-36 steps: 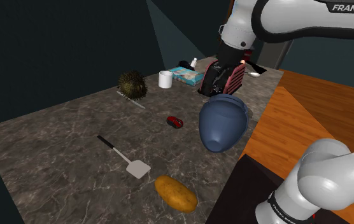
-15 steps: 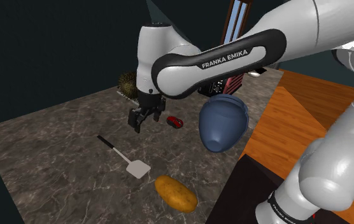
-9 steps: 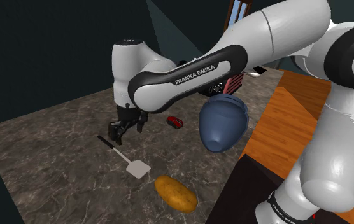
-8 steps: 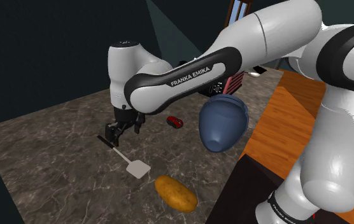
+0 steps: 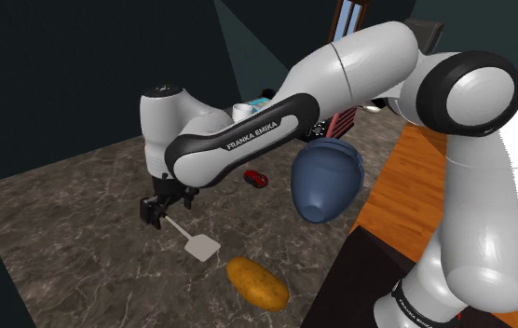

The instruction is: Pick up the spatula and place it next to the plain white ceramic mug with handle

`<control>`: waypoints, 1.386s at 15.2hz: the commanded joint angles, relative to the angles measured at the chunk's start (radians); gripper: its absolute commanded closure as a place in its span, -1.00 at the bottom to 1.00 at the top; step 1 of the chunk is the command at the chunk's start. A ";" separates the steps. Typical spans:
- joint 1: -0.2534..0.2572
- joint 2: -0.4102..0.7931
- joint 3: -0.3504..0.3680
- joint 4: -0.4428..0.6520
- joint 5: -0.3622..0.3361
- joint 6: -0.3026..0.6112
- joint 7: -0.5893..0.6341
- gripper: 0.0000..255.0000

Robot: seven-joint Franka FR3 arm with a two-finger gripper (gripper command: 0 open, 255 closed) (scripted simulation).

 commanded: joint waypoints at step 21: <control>0.001 0.004 -0.001 -0.004 -0.003 0.008 0.002 1.00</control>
